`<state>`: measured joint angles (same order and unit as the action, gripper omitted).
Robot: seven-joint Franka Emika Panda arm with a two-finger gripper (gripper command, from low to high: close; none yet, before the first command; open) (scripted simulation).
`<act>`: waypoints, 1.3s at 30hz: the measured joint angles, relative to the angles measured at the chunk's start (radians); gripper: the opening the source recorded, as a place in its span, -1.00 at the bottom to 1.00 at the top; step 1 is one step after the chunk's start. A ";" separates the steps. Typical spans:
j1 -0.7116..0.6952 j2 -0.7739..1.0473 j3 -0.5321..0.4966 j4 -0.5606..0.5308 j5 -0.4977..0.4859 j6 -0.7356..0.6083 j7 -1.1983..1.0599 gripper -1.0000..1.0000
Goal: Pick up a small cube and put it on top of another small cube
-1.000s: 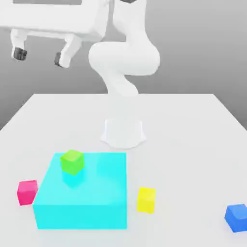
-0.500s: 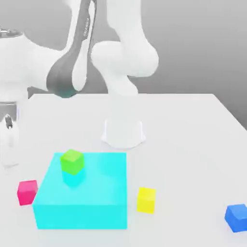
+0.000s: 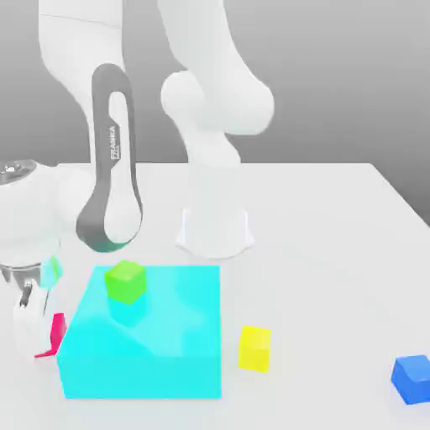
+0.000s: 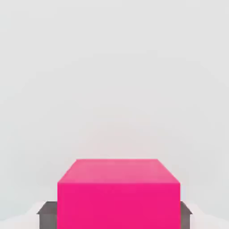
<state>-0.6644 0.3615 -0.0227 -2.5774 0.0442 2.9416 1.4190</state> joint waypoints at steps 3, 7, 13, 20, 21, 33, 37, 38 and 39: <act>-0.002 -0.017 0.002 -0.003 0.000 -0.013 0.001 -1.00; 0.003 -0.139 -0.007 -0.027 -0.015 -0.111 0.012 -1.00; 0.071 -0.223 -0.005 0.011 -0.155 -0.234 0.081 -1.00; 0.333 -0.368 0.147 -0.075 -0.055 -0.283 0.109 -1.00; 0.376 -0.387 0.163 -0.092 -0.039 -0.287 0.115 -1.00; 0.557 -0.464 0.311 -0.235 -0.009 -0.230 0.232 -1.00; 0.540 -0.409 0.311 -0.228 -0.070 -0.183 0.276 -1.00; 0.537 -0.394 0.310 -0.227 -0.084 -0.169 0.286 -1.00; 0.537 -0.379 0.307 -0.226 -0.099 -0.155 0.297 -1.00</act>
<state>-0.1276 -0.0173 0.2847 -2.8038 -0.0544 2.7865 1.7156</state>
